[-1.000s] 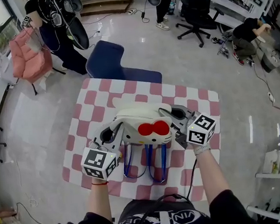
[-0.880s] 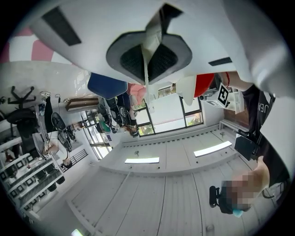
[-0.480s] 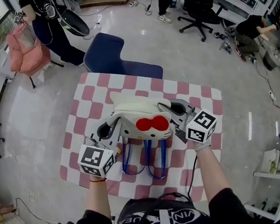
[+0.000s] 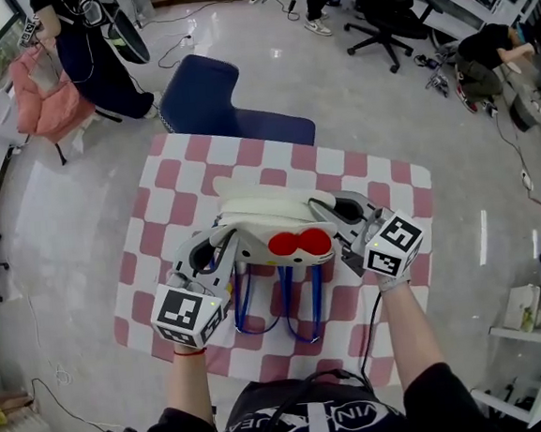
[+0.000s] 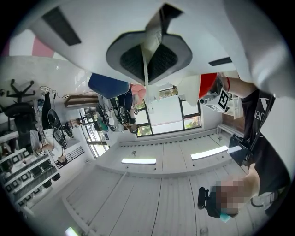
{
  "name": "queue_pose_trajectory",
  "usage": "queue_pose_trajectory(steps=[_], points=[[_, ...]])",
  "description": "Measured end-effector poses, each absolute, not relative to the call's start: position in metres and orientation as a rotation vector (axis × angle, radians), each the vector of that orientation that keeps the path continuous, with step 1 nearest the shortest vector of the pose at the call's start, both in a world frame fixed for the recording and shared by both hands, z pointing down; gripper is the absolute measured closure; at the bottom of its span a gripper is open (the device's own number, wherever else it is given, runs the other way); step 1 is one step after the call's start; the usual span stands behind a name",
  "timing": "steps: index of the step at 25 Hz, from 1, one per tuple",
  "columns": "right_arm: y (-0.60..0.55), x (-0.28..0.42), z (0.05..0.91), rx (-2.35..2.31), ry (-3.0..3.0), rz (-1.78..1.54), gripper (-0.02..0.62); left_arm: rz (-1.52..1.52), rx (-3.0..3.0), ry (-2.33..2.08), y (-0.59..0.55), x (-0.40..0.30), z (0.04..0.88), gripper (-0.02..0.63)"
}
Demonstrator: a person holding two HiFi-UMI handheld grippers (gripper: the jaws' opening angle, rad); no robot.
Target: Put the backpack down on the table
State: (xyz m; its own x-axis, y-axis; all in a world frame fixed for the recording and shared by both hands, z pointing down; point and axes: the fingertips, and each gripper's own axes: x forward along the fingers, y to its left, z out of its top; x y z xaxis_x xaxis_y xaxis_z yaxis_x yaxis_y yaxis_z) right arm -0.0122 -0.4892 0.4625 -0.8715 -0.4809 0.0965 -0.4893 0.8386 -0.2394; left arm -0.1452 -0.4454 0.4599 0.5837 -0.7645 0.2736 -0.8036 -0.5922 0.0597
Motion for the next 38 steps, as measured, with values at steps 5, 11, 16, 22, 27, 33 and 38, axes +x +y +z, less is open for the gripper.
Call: queue_pose_trajectory(steps=[5,11,16,22,27,33,38], points=[[-0.481,-0.011,0.466,0.771,-2.981,0.399,0.583,0.333,2.640,-1.292,-0.437,-0.143,0.465,0.565],[-0.472,-0.009,0.463,0.743,-2.976,0.387,0.583,0.351,2.648,-1.264,-0.428,-0.140,0.464,0.565],[-0.464,-0.008,0.461,0.725,-2.969,0.366,0.583,0.347,2.650,-1.246,-0.420,-0.139,0.465,0.565],[-0.459,-0.010,0.466,0.705,-2.954,0.338,0.583,0.347,2.652,-1.219,-0.414,-0.140,0.472,0.565],[-0.451,-0.010,0.468,0.689,-2.950,0.331,0.583,0.343,2.653,-1.191,-0.405,-0.140,0.476,0.565],[-0.445,-0.011,0.472,0.701,-2.920,0.283,0.583,0.365,2.663,-1.187,-0.401,-0.140,0.480,0.565],[-0.445,-0.013,0.475,0.745,-2.870,0.204,0.583,0.409,2.669,-1.218,-0.402,-0.141,0.485,0.565]])
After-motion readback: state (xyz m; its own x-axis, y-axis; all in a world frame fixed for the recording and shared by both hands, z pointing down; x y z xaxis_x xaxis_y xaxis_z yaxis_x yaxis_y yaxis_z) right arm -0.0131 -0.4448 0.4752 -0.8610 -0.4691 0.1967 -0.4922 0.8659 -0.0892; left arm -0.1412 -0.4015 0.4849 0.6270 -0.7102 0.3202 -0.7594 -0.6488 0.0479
